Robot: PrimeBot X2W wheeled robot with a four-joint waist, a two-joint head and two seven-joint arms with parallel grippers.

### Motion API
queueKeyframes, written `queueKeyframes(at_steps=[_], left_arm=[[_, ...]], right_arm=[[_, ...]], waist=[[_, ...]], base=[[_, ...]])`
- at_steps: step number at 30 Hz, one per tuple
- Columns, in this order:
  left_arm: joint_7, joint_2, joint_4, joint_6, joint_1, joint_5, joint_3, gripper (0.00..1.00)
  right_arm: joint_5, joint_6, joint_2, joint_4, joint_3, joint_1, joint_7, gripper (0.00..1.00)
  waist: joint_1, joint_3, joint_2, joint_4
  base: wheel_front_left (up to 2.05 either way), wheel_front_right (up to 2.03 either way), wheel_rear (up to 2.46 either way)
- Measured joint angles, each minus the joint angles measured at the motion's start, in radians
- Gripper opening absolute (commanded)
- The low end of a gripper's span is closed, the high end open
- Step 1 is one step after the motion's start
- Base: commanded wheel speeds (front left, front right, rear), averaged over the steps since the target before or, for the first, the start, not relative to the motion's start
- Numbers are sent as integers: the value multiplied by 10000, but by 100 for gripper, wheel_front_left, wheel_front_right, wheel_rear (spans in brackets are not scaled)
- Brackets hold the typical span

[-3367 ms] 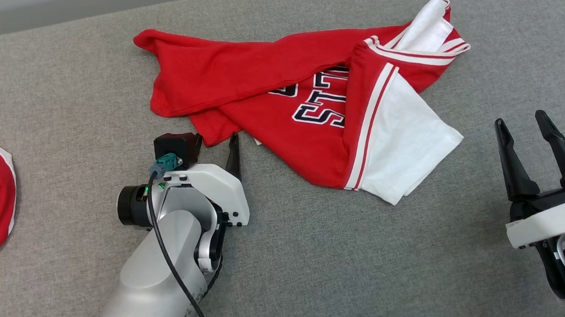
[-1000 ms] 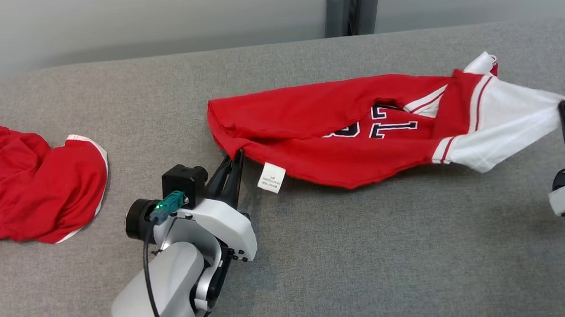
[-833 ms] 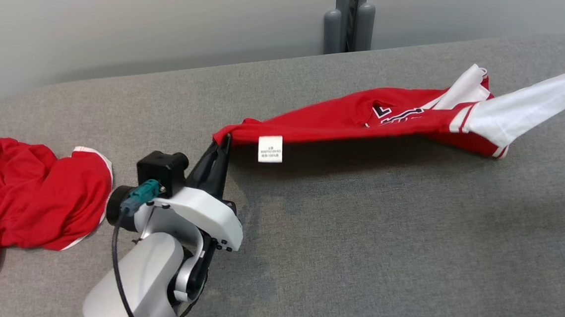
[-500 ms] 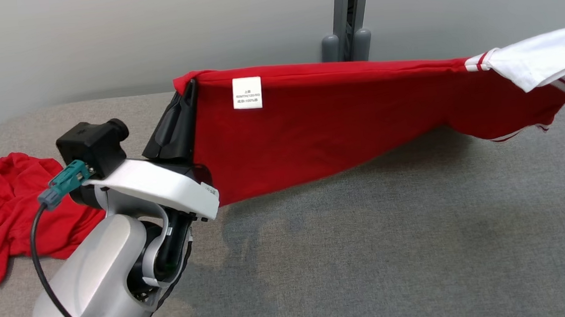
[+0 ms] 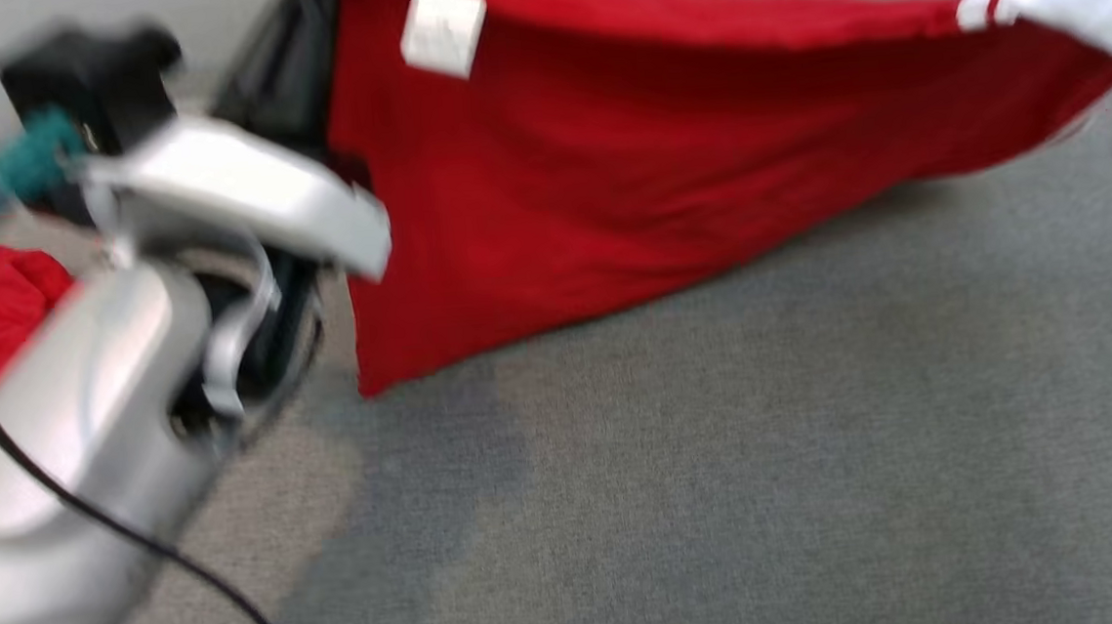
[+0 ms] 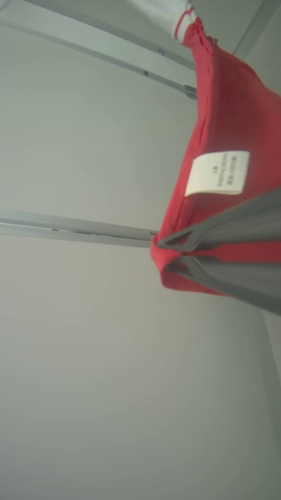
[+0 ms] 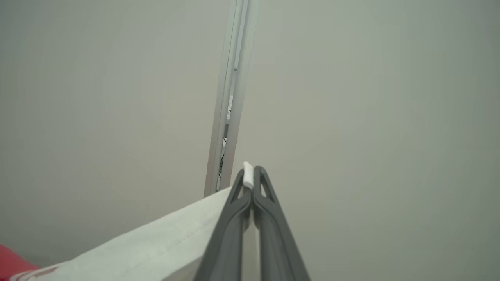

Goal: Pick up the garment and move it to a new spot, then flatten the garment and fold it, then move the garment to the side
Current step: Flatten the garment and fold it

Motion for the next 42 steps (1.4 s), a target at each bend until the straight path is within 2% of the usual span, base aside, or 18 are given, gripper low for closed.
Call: queueKeyframes(at_steps=[5, 9, 13, 16, 20, 24, 27, 30, 34, 42], left_arm=[[755, -132, 1461, -194, -2794, 627, 6, 0], [673, -738, 2987, -395, -5101, 1273, -42, 0], [-322, -1592, 4539, -477, -7028, 1795, 109, 0], [-1337, -2163, 5653, -372, -8014, 1967, 384, 0], [-2299, -2777, 6773, -255, -8740, 2013, 878, 0], [-2462, -3095, 6964, -128, -8974, 2270, 1375, 0], [-2483, -3252, 6272, -128, -9007, 2986, 2061, 0], [-2493, -3453, 5837, -198, -8571, 3616, 2625, 0], [-2493, -3649, 6006, -642, -7480, 4228, 2742, 0], [-2495, -3793, 6441, -1321, -5643, 5068, 2759, 0]], right_arm=[[453, 2, -940, 763, 995, -3057, 407, 0], [593, 2, -1419, 1948, 1891, -5737, 295, 0], [671, 2, -1471, 3421, 2740, -8206, -201, 0], [573, 2, -1358, 4414, 3273, -9539, -949, 0], [90, 2, -1024, 5634, 3306, -10625, -2151, 0], [-314, 2, -711, 5856, 2617, -10954, -2311, 0], [-892, 2, -447, 4834, 1582, -10865, -2343, 0], [-1244, 0, -140, 4102, 1137, -9821, -2366, 0], [-1045, 2, 209, 4286, 966, -8575, -2364, 0], [-422, 2, 176, 4635, 1574, -6300, -2364, 0]], waist=[[0, 1182, 0, -45], [0, 2196, 0, -91], [0, 3121, 0, -104], [0, 3654, 0, -75], [0, 4094, 0, -24], [1, 4280, 0, 21], [0, 4526, 0, 51], [0, 4758, 0, 78], [1, 4881, 0, 86], [1, 4603, 0, 49]], base=[[0, 0, 0], [0, 0, 0], [0, 0, 0], [0, 0, 0], [0, 0, 0], [0, 0, 0], [0, 0, 0], [0, 0, 0], [0, 0, 0], [0, 0, 0]])
